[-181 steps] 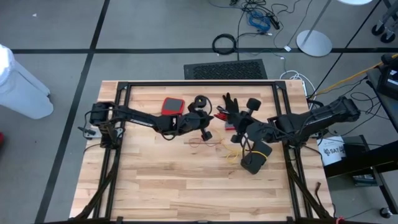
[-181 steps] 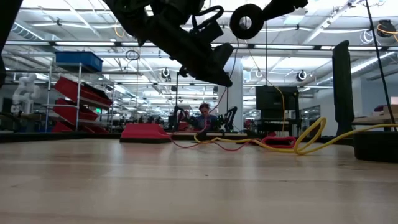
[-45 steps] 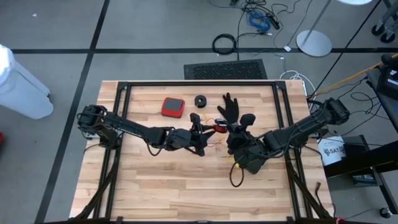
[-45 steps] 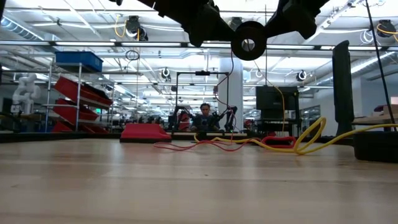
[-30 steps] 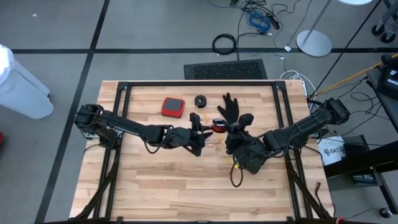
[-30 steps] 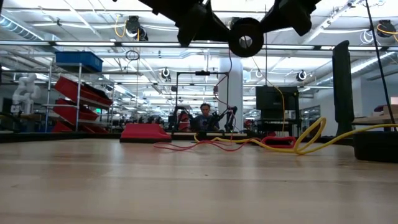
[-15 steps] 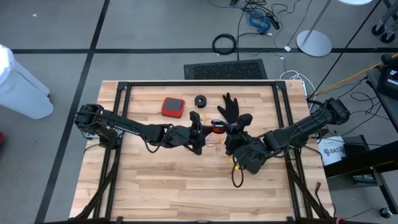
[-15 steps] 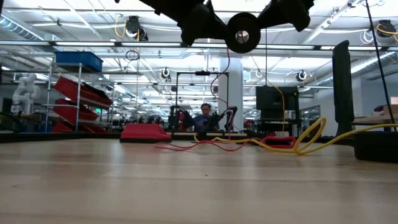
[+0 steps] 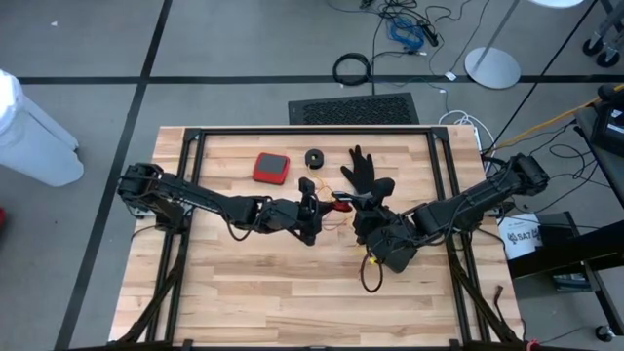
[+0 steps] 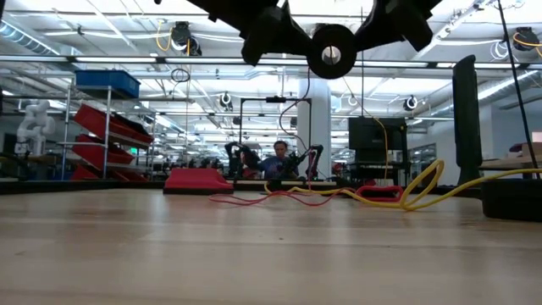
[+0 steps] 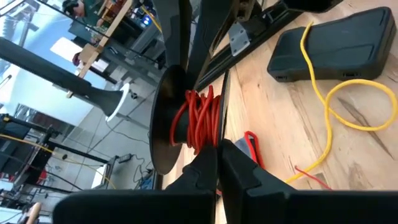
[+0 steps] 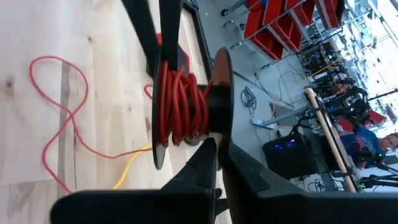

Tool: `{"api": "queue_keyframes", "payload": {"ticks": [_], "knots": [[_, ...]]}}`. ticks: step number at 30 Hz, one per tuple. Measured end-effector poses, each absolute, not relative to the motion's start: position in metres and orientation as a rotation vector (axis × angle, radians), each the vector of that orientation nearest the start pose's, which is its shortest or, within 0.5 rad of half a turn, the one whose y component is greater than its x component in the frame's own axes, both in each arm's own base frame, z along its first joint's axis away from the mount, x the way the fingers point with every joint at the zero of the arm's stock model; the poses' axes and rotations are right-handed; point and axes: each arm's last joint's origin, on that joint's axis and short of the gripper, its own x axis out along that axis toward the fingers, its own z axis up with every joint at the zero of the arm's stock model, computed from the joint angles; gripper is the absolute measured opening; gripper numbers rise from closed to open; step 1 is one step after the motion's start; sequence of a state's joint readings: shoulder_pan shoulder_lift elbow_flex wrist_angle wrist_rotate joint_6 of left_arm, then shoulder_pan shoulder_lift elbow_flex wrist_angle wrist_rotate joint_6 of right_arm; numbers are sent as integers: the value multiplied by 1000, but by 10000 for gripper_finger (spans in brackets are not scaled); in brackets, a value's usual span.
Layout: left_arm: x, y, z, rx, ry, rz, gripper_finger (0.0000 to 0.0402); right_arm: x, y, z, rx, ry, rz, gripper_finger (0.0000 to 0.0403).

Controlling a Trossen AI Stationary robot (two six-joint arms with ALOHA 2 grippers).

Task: Coil cords
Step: Uncoil the red wire from the spool

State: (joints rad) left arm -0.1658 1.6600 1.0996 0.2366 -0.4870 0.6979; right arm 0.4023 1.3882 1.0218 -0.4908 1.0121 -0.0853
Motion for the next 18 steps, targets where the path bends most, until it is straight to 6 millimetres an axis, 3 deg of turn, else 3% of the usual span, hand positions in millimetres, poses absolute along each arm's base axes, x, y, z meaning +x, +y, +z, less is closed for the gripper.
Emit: {"api": "queue_keyframes", "payload": {"ticks": [8, 18], "knots": [[367, -51, 255, 823, 433, 179, 2, 266, 82, 266, -617, 719, -485, 32], [366, -52, 253, 830, 451, 157, 1, 269, 72, 264, -593, 758, -459, 24]]}}
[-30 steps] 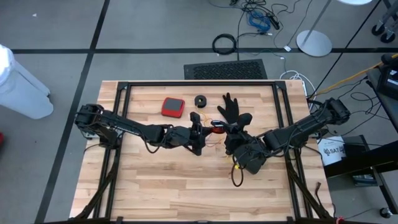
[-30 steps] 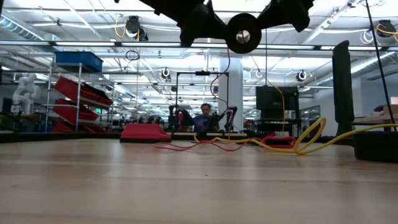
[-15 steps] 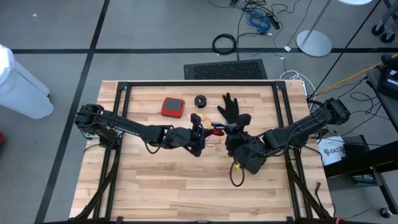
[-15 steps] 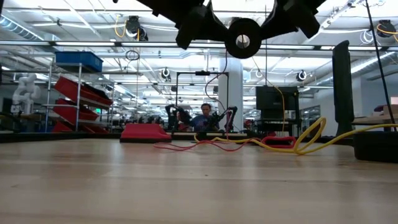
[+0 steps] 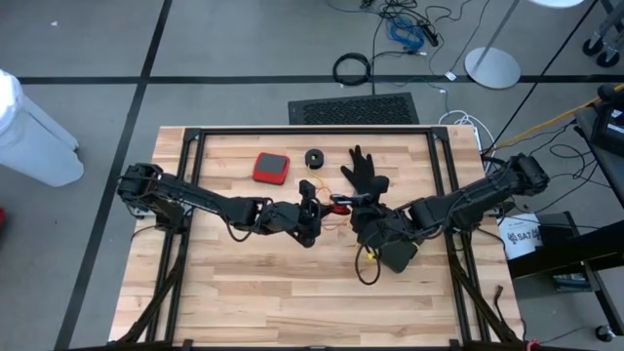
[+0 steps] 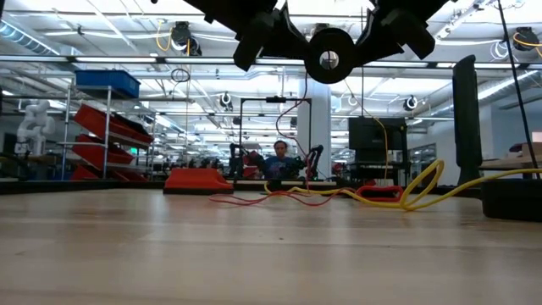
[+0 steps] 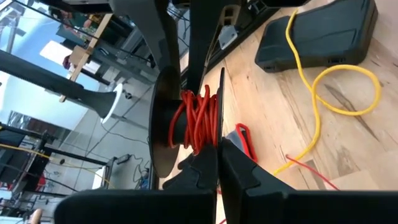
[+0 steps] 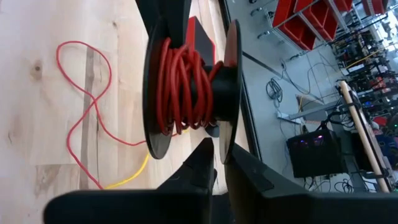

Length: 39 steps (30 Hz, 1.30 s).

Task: Coil cords
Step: Uncoil the red wire from the spool

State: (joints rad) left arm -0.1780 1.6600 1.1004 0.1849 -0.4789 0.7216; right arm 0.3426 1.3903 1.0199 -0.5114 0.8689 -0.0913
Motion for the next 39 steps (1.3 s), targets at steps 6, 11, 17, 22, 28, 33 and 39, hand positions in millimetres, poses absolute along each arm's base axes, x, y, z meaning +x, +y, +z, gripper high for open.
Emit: {"api": "queue_keyframes", "payload": {"ticks": [6, 11, 17, 22, 28, 33, 39], "knots": [[366, -53, 252, 831, 459, 145, 0, 270, 69, 263, -590, 767, -457, 2], [366, -53, 252, 831, 459, 144, 0, 271, 67, 264, -587, 767, -465, 2], [366, -53, 252, 824, 459, 146, 0, 271, 67, 264, -581, 764, -469, 1], [366, -52, 253, 799, 458, 177, 43, 271, 66, 264, -587, 758, -495, 1], [366, -47, 253, 725, 466, 259, 120, 269, 69, 265, -627, 739, -561, 0], [367, -37, 253, 671, 471, 314, 140, 266, 74, 267, -651, 706, -621, 0], [369, -24, 253, 536, 422, 332, 142, 260, 81, 273, -652, 662, -646, 0]]}}
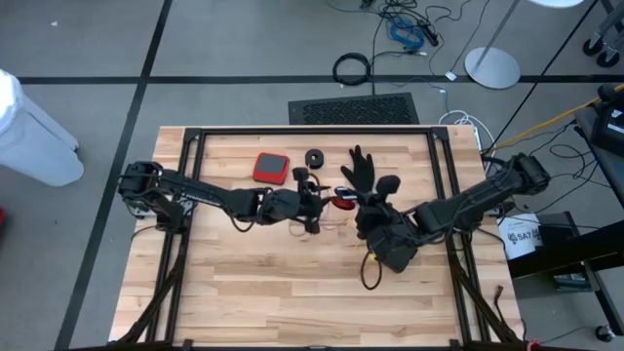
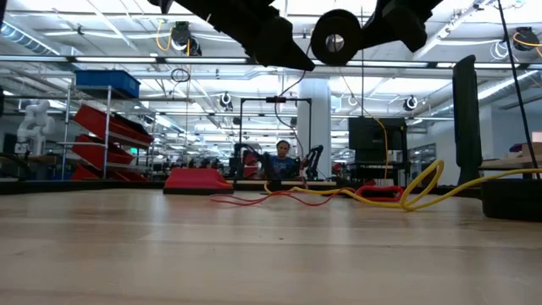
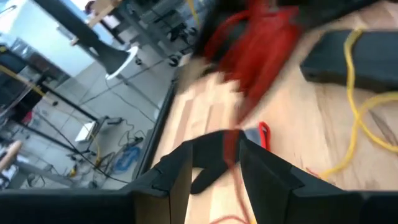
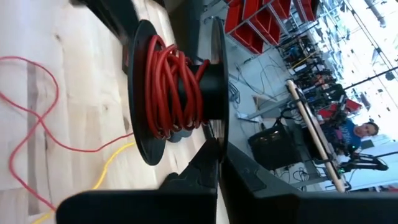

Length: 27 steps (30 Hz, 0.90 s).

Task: Coil cords
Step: Uncoil the red wire from the spool

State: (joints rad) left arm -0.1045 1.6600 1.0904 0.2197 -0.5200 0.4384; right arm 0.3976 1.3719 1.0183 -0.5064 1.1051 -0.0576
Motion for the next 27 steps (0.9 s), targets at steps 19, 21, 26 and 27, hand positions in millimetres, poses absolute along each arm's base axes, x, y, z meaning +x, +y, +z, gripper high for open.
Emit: {"api": "queue_keyframes", "payload": {"ticks": [19, 21, 26, 27], "knots": [[369, -31, 255, 474, 338, 299, 80, 248, 84, 268, -613, 680, -673, 0], [369, -32, 255, 474, 338, 294, 63, 248, 84, 268, -613, 681, -672, 0], [369, -39, 254, 477, 333, 266, 9, 247, 84, 267, -608, 690, -675, 0], [369, -42, 255, 473, 319, 251, 9, 246, 83, 267, -605, 696, -675, 0]]}}
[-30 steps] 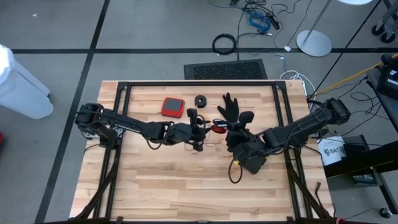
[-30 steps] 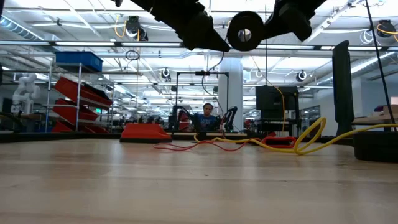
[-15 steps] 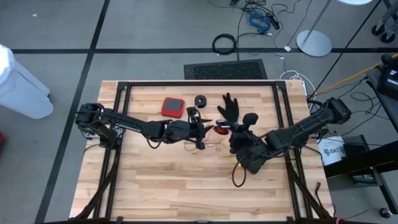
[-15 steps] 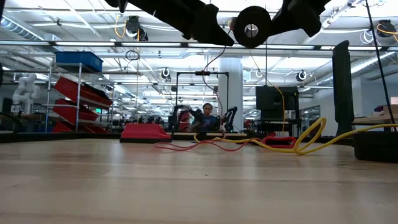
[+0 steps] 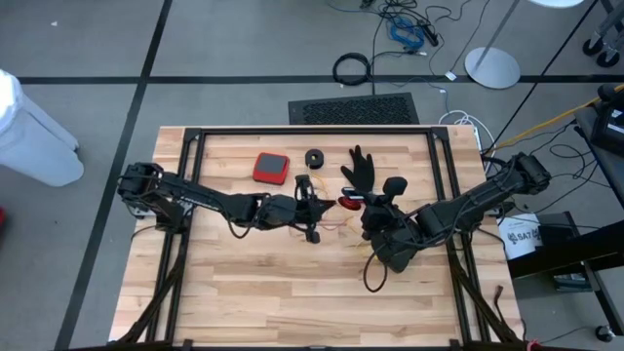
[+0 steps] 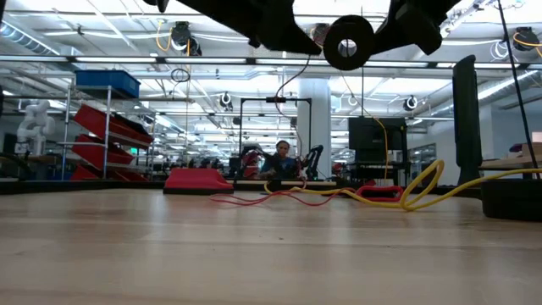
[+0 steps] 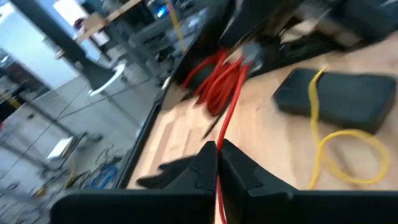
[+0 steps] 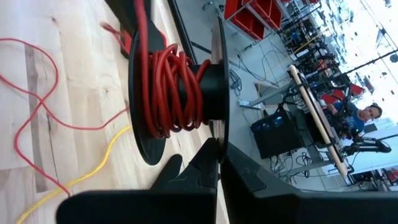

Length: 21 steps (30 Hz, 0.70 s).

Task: Coil cords
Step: Uncoil the red wire from the spool

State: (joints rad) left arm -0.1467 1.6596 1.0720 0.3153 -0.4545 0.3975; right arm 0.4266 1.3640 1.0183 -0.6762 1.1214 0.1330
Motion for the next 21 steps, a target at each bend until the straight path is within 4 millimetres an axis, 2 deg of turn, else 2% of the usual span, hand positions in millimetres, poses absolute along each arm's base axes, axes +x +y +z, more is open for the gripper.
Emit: {"api": "queue_keyframes", "payload": {"ticks": [10, 15, 21], "knots": [[370, -68, 264, 435, 164, 100, 3, 251, 74, 268, -541, 680, -726, 0], [379, -71, 245, 414, 195, 86, 2, 258, 70, 272, -511, 637, -740, 0], [390, -61, 225, 399, 227, 157, 2, 266, 72, 279, -480, 578, -712, 0]]}}
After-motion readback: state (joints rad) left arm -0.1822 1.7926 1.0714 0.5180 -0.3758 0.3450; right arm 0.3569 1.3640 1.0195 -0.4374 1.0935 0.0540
